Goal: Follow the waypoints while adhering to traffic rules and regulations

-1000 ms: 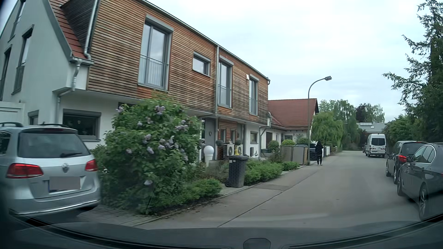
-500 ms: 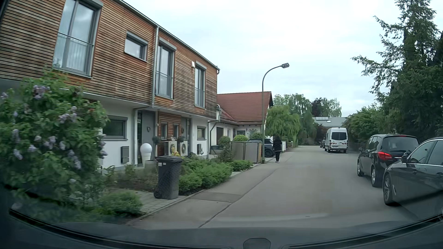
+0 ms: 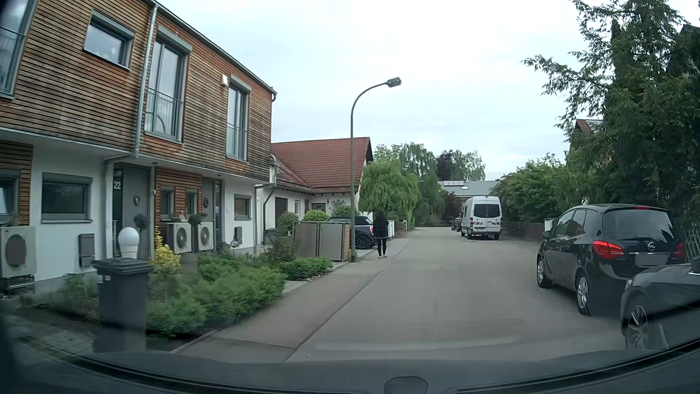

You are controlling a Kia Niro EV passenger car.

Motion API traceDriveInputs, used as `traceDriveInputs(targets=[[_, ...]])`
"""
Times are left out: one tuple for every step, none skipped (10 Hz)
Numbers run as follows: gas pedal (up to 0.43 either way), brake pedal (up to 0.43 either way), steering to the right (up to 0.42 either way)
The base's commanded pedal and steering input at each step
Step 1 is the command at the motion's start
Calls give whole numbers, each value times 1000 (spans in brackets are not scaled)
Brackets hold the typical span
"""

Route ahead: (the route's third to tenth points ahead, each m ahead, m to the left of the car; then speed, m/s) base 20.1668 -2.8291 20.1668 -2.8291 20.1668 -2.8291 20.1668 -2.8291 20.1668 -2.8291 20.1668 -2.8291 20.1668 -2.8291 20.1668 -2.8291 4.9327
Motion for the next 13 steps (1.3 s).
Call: traceDriveInputs(targets=[[130, 0, 170], [130, 0, 149], [130, 0, 131], [118, 0, 114], [118, 0, 100], [118, 0, 89], [98, 0, 84], [47, 0, 82], [0, 0, 82], [0, 0, 84], [0, 0, 91], [0, 0, 104], [0, 0, 119]])
